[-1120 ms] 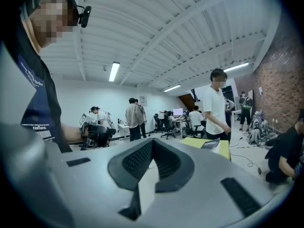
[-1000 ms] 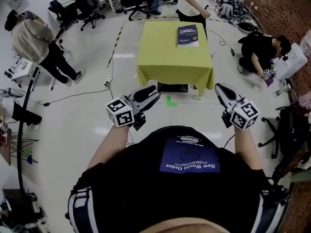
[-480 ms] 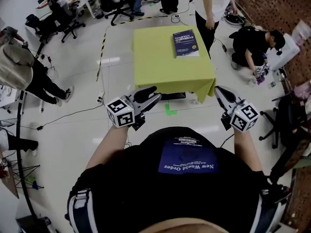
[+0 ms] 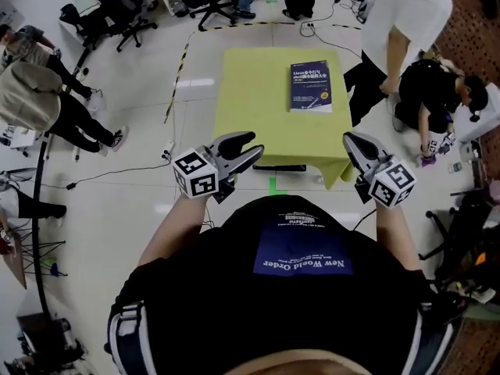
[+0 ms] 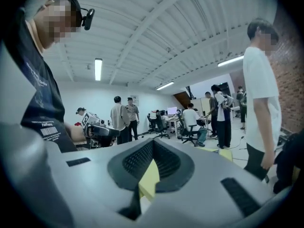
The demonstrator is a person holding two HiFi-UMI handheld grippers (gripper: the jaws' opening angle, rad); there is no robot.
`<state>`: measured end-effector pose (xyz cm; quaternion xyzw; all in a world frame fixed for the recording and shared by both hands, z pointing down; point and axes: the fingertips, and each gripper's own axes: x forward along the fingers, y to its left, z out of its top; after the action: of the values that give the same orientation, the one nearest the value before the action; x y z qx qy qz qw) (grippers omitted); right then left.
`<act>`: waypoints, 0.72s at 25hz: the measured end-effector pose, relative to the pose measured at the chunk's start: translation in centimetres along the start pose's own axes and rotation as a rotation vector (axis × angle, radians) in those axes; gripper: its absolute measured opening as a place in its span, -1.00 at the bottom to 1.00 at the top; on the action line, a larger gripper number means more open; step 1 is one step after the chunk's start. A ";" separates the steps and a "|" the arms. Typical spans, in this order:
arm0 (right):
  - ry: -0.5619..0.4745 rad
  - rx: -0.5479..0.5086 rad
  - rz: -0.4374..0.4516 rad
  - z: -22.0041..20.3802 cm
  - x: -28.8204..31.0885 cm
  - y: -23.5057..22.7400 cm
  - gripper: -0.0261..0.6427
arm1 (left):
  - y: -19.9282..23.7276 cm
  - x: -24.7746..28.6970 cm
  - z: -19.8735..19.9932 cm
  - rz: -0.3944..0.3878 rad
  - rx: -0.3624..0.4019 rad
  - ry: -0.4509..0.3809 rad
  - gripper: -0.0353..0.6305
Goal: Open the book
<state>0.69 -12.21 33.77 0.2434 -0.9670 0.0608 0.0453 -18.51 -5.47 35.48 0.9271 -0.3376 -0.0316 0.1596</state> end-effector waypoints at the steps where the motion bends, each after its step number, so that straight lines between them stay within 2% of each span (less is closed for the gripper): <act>1: 0.005 -0.002 0.030 0.2 1.0 -1.9 -0.96 | 0.9 1.4 0.4 0.021 -0.014 -0.008 -0.39; 6: 0.003 -0.052 0.181 1.9 4.7 -8.9 -0.96 | 3.7 7.5 1.3 0.110 -0.022 0.006 -0.31; 10: 0.009 -0.029 0.236 1.9 7.6 -12.8 -0.96 | 5.0 10.9 1.4 0.125 -0.021 0.043 -0.19; 14: 0.024 -0.009 0.243 1.5 10.5 -14.2 -0.96 | 8.0 11.5 1.2 0.123 -0.017 0.091 -0.10; 18: 0.040 -0.019 0.185 2.3 14.2 -15.0 -0.96 | 12.6 11.4 2.1 0.059 -0.016 0.093 -0.09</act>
<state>-4.76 -32.29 34.62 0.1514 -0.9847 0.0605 0.0611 -17.87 -22.39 38.01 0.9158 -0.3570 0.0137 0.1833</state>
